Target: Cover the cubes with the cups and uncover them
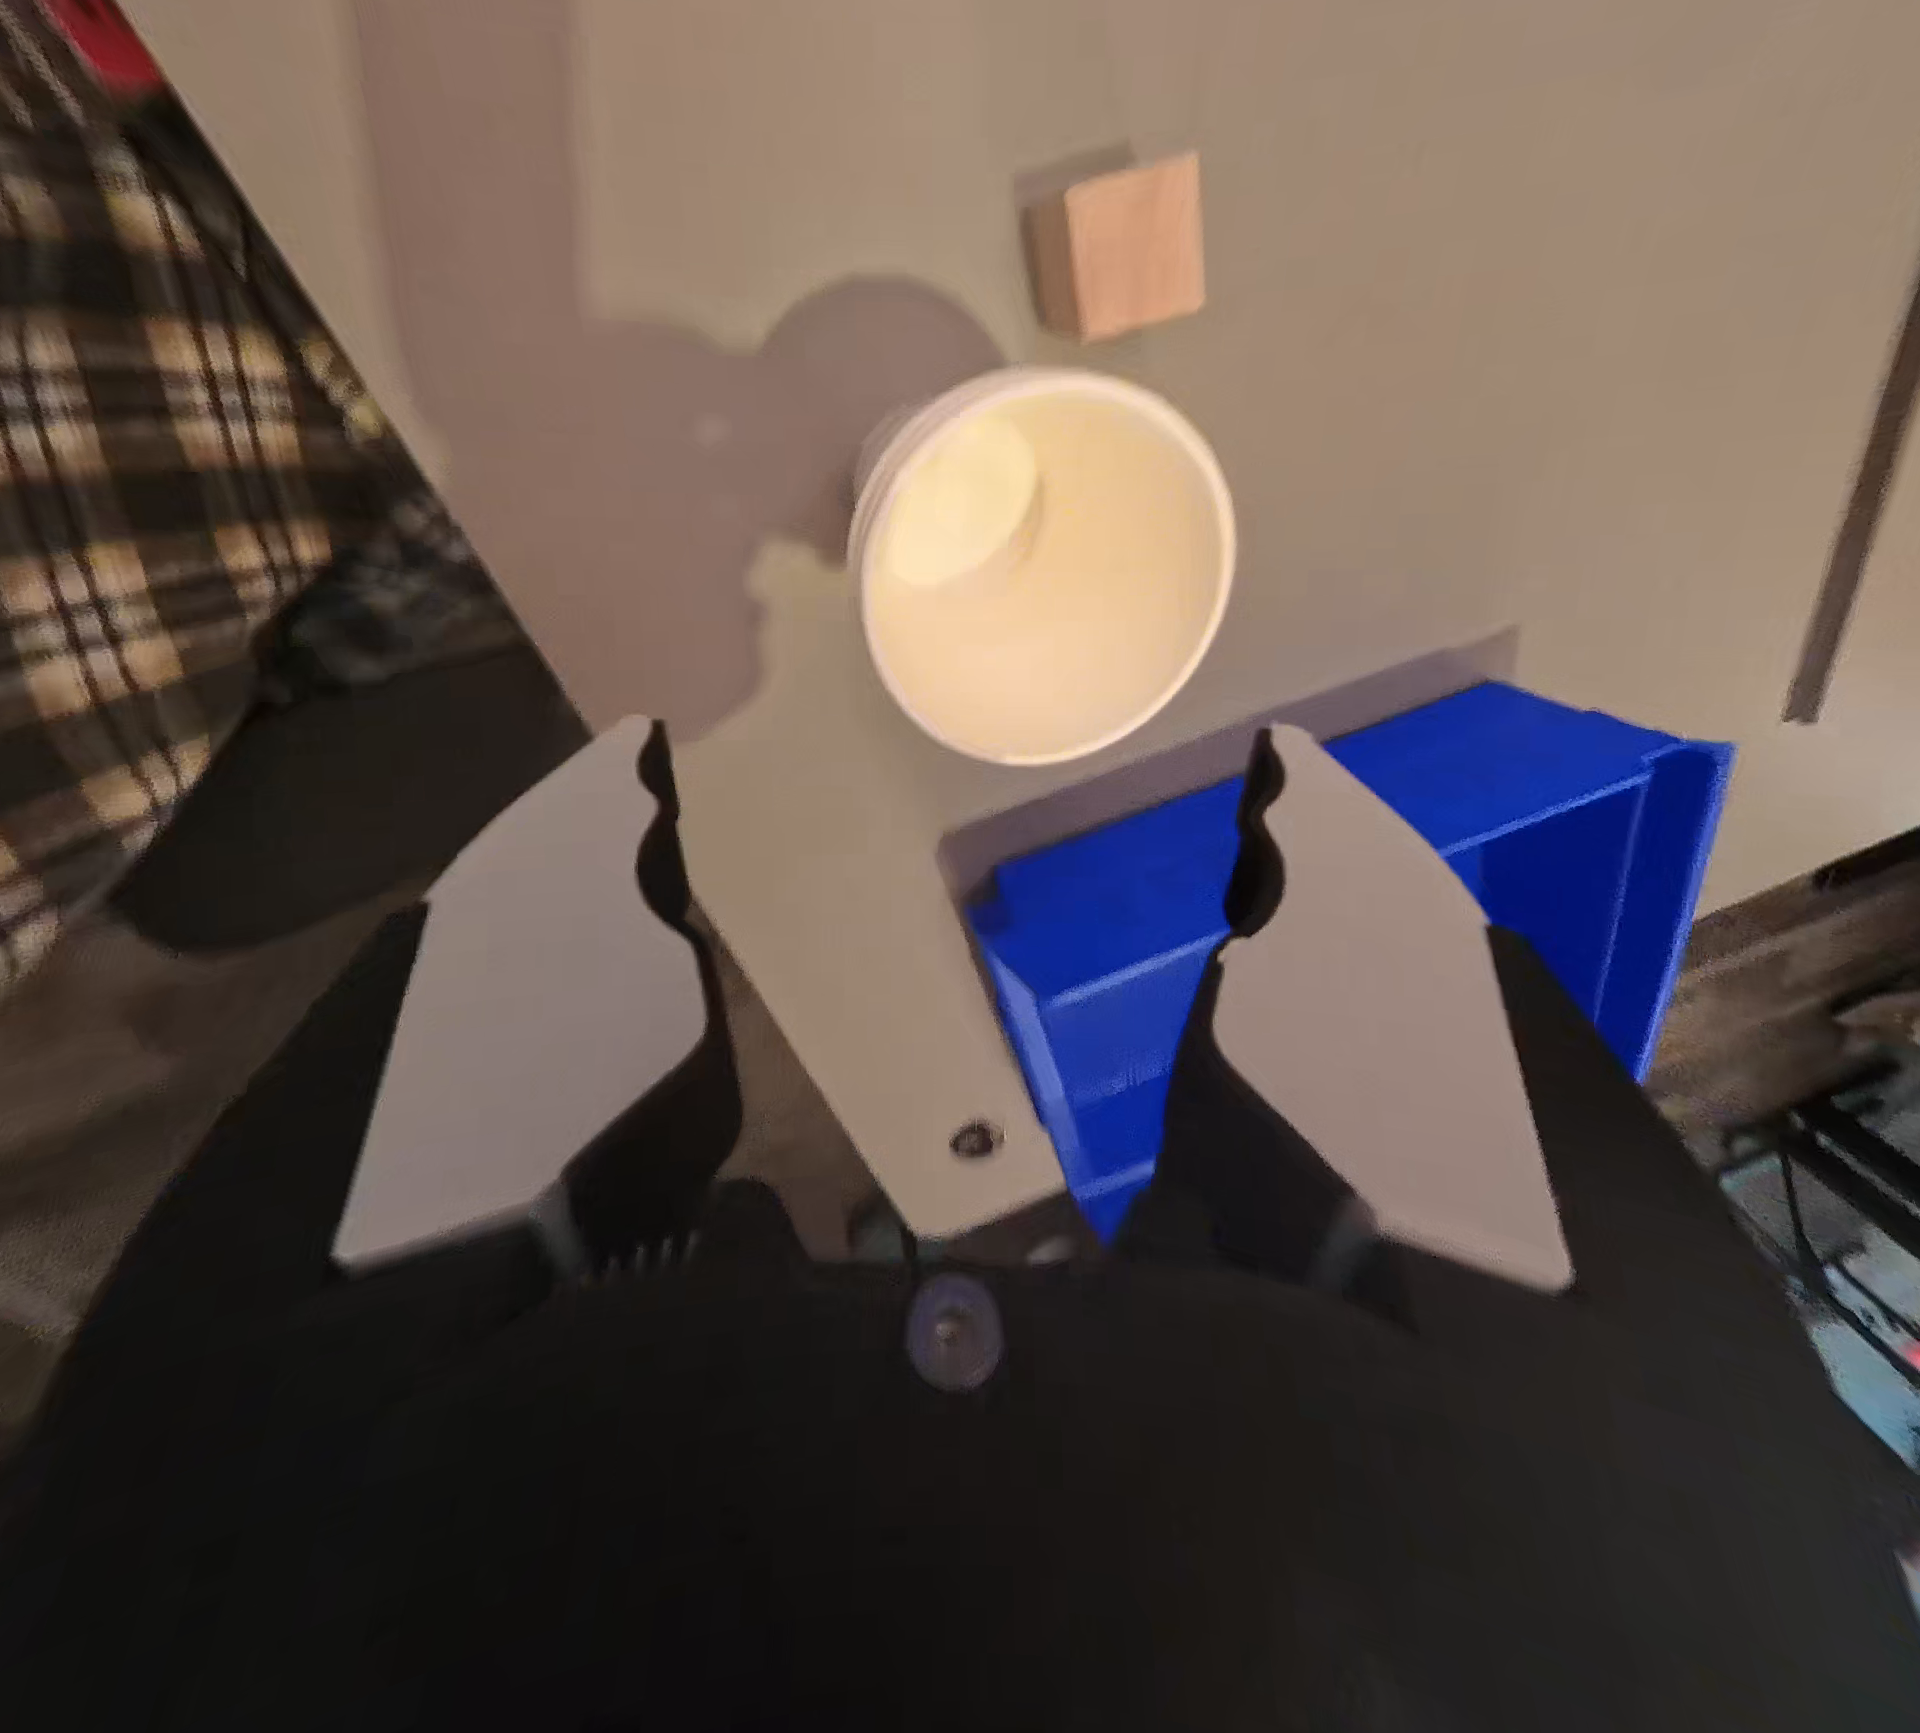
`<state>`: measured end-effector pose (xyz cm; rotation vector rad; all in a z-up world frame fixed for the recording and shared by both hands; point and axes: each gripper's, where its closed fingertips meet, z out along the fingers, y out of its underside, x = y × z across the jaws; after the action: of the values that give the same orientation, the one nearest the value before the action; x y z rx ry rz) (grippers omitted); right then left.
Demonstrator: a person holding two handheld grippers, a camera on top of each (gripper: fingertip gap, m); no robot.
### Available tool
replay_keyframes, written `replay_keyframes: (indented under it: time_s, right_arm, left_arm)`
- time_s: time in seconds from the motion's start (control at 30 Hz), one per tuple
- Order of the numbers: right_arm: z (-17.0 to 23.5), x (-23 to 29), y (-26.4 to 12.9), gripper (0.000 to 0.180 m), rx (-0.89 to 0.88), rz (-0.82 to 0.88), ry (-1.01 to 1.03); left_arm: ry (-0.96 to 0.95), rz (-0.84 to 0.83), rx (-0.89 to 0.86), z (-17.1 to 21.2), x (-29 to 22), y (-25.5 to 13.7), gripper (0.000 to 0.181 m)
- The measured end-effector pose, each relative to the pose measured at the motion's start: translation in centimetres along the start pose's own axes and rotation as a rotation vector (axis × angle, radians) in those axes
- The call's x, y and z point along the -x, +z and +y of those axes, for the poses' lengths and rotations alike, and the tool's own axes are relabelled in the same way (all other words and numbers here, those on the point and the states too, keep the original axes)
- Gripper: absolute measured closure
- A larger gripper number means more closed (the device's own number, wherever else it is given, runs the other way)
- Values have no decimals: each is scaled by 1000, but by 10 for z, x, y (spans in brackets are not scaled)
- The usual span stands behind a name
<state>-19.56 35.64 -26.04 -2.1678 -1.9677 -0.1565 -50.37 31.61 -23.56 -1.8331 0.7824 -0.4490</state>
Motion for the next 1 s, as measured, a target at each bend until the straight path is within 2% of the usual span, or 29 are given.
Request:
replay_keyframes:
  time_s: [0.03,0.17,0.27,0.33,0.47,0.6,0.87,0.93,0.97,1.0]
  right_arm:
    - [-6,-1,-6,70,-88,30,22]
    - [-27,16,-36,67,-524,69,112]
    - [-35,45,-50,71,-842,16,142]
    - [-34,65,-47,74,-979,-43,144]
    - [-22,93,-21,84,-1067,-150,179]
    - [-8,109,-5,94,-1094,-247,219]
    - [11,115,1,98,-1128,-269,251]
    - [11,115,2,100,-1138,-280,255]
    - [10,115,3,101,-1140,-284,257]
    - [10,115,4,103,-1142,-287,259]
  left_arm:
    - [19,-26,54,8,4,0,78]
    - [106,-160,266,40,32,-7,70]
    - [140,-180,454,58,48,-7,68]
    - [168,-175,571,65,57,-4,67]
    - [136,-104,769,78,75,8,66]
    - [-41,-12,961,98,84,17,62]
    - [-175,6,1079,131,99,36,59]
    - [-181,21,1104,138,97,38,73]
    - [-196,36,1099,139,95,39,88]
    - [-205,36,1084,137,96,41,89]
